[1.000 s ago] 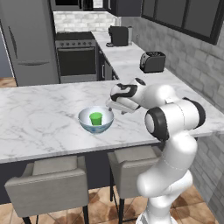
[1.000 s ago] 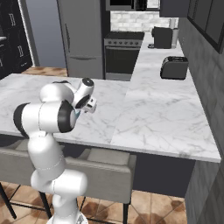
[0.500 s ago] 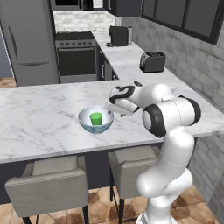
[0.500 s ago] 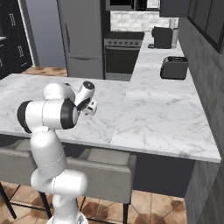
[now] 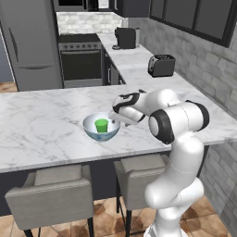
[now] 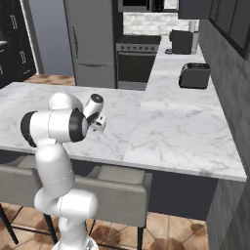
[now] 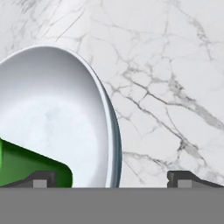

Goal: Place the cup inside the bowl on the dining table and move the bowl to any counter.

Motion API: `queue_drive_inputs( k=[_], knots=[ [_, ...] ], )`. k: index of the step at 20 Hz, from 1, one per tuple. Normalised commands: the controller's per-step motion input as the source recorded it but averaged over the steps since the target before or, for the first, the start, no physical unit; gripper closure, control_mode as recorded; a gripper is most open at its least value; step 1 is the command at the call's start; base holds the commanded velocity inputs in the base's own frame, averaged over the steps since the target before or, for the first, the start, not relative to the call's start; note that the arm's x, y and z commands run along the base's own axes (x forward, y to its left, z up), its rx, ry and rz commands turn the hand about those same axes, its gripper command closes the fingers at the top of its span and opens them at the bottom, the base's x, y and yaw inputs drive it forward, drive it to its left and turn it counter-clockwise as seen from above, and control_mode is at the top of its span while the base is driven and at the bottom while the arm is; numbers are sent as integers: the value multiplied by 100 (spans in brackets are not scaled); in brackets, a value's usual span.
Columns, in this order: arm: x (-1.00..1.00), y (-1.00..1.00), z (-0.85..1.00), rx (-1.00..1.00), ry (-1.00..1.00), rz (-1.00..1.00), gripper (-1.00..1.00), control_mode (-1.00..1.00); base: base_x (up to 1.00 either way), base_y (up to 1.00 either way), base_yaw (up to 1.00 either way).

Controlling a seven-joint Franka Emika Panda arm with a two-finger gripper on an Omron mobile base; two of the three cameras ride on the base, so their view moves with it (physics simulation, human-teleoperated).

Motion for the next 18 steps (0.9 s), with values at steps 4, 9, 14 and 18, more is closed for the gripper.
queue_drive_inputs(
  k=[4, 9, 14, 18],
  knots=[
    [0, 9, -14, 0, 0, 0, -100, -100, 0, 0, 0],
    [0, 7, -15, 0, 0, 0, -100, -100, 0, 0, 0],
    [0, 0, 0, 0, 0, 0, -100, -100, 0, 0, 0],
    [0, 0, 0, 0, 0, 0, -100, -100, 0, 0, 0]
  ],
)
